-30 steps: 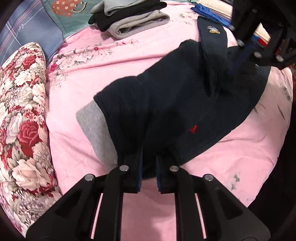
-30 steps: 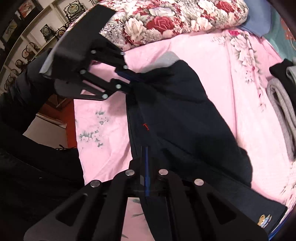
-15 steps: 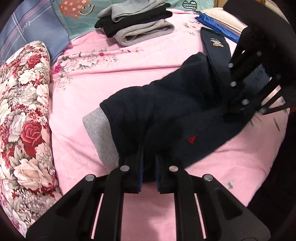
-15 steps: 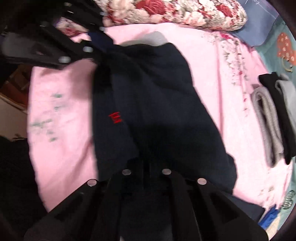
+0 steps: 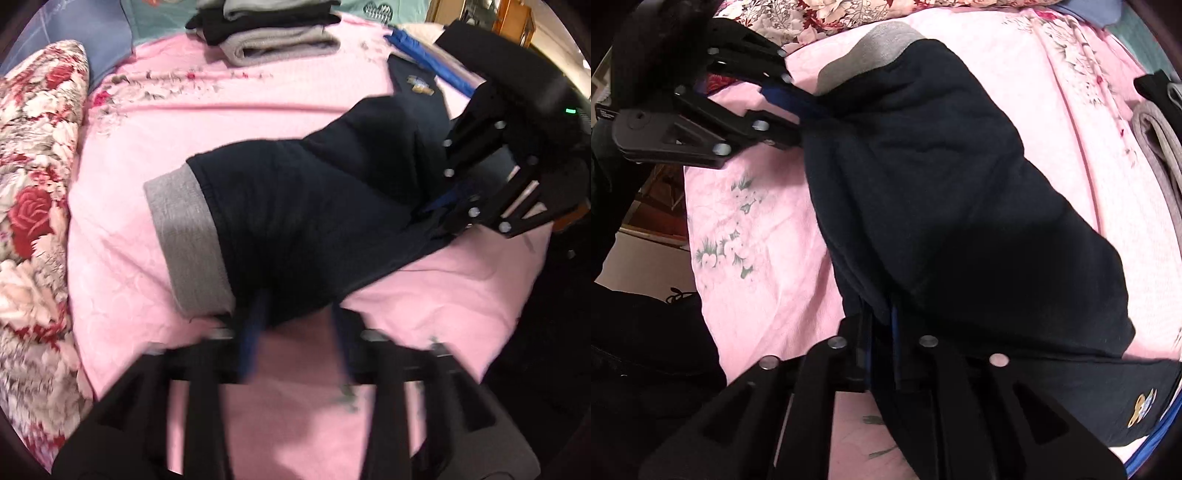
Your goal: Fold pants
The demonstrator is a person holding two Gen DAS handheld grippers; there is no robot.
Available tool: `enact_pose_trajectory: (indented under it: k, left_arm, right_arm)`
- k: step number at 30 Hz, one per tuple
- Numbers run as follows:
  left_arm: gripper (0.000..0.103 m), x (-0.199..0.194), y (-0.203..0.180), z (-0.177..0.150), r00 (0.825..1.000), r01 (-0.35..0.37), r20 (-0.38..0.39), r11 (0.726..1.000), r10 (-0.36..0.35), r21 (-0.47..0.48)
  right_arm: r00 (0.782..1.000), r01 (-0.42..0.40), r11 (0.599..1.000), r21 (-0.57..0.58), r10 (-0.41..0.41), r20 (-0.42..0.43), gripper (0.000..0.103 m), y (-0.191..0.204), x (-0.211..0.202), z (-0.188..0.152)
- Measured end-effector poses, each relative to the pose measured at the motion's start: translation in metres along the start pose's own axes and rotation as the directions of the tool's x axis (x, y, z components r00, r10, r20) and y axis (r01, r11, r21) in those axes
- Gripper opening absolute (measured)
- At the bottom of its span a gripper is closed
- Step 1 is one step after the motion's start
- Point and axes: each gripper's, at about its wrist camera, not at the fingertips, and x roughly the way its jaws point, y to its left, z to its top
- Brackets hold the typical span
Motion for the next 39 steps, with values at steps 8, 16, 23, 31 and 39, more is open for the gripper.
enact_pose_trajectory:
  k: [8, 16, 23, 31, 39]
  left_arm:
    - [0.083, -0.049, 0.002, 0.017, 0.961, 0.0, 0.27, 0.971, 0.067, -0.239]
    - [0.06, 0.038, 0.02, 0.035, 0.999, -0.019, 0.019, 0.817, 0.036, -0.577]
    - [0.061, 0.055, 0.001, 0.039, 0.985, -0.154, -0.015, 0.825, 0.174, -0.543]
    - [0.069, 0.054, 0.001, 0.035, 0.981, -0.148, 0.027, 0.834, 0.191, -0.532]
    - [0.07, 0.053, -0.002, 0.031, 0.98, -0.133, 0.053, 0.837, 0.19, -0.53]
  right_arm:
    - [0.981, -0.059, 0.996, 0.063, 0.046, 0.191, 0.037, -0.019, -0.068, 0.005]
    - [0.993, -0.071, 0.981, 0.178, 0.054, 0.101, 0.004, 0.003, -0.016, 0.004]
    - [0.964, -0.231, 0.892, 0.389, 0.154, 0.217, 0.039, -0.037, -0.034, -0.017]
    - [0.99, -0.008, 0.486, 0.874, -0.12, 0.076, 0.051, -0.243, -0.102, -0.121]
    - [0.981, 0.084, 0.146, 0.986, -0.185, -0.057, 0.051, -0.391, -0.106, -0.144]
